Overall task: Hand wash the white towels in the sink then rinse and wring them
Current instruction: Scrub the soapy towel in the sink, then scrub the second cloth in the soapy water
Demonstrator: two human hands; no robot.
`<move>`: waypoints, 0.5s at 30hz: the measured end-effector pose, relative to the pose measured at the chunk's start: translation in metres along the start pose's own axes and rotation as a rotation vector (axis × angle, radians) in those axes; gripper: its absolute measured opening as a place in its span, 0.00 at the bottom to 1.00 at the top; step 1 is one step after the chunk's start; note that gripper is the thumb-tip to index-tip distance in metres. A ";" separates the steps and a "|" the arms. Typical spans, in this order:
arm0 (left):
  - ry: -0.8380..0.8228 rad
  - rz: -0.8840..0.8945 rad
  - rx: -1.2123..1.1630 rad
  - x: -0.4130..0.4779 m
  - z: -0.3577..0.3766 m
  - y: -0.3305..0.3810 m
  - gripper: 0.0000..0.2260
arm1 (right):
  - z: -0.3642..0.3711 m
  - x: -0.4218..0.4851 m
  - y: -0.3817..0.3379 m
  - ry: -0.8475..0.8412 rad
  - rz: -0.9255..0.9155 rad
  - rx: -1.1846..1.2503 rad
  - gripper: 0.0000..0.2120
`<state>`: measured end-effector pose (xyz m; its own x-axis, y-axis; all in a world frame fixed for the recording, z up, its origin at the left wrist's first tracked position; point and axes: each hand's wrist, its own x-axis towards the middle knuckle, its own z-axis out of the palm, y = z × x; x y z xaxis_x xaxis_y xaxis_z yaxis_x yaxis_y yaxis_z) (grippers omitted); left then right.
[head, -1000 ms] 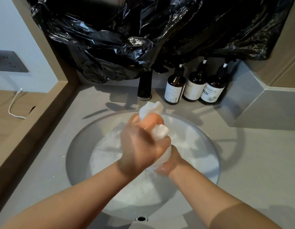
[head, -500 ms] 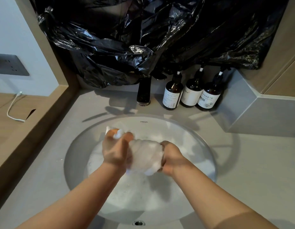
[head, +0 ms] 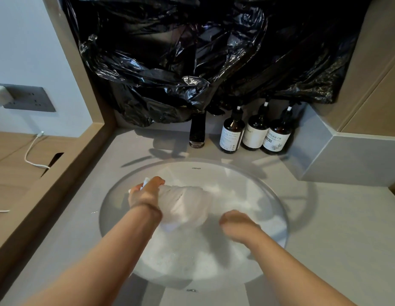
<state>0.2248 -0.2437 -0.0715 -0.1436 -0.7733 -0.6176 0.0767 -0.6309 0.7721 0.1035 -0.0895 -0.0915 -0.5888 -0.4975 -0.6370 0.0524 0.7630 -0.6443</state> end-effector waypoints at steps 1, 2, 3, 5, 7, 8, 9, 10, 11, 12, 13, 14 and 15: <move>0.011 -0.001 -0.001 -0.001 0.000 -0.001 0.18 | 0.000 0.001 -0.002 0.039 0.002 0.076 0.09; 0.032 0.003 -0.013 -0.002 0.000 -0.001 0.21 | -0.002 -0.005 -0.007 0.045 -0.052 0.195 0.08; 0.046 -0.003 -0.027 -0.004 0.000 -0.002 0.26 | -0.001 -0.007 -0.011 -0.018 -0.029 0.376 0.10; 0.028 -0.021 -0.041 -0.007 0.001 -0.003 0.37 | -0.001 -0.021 -0.020 -0.200 0.034 0.632 0.15; -0.040 -0.046 -0.045 -0.009 0.003 -0.004 0.45 | 0.003 -0.026 -0.024 -0.262 0.015 0.619 0.20; -0.070 -0.055 -0.017 -0.009 0.004 -0.005 0.46 | 0.005 -0.028 -0.026 -0.231 0.003 0.615 0.23; -0.125 -0.075 0.035 -0.011 0.005 -0.004 0.46 | 0.006 -0.029 -0.027 -0.182 -0.007 0.632 0.25; -0.202 -0.102 0.084 -0.012 0.005 -0.004 0.45 | 0.005 -0.028 -0.026 -0.119 -0.022 0.649 0.26; -0.280 -0.130 0.126 -0.015 0.004 -0.002 0.41 | 0.004 -0.029 -0.025 -0.061 -0.044 0.676 0.25; -0.344 -0.139 0.165 -0.017 0.004 0.000 0.34 | 0.002 -0.029 -0.024 -0.013 -0.078 0.701 0.23; -0.397 -0.135 0.204 -0.019 0.004 0.002 0.28 | 0.000 -0.030 -0.023 0.032 -0.129 0.721 0.20; -0.436 -0.128 0.237 -0.019 0.003 0.004 0.24 | -0.002 -0.030 -0.023 0.073 -0.179 0.735 0.18; -0.474 -0.114 0.270 -0.023 0.003 0.006 0.20 | -0.005 -0.031 -0.024 0.104 -0.219 0.758 0.17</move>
<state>0.2259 -0.2293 -0.0528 -0.5689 -0.5482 -0.6131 -0.2124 -0.6222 0.7535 0.1163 -0.0900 -0.0545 -0.7194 -0.5340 -0.4442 0.4394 0.1453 -0.8864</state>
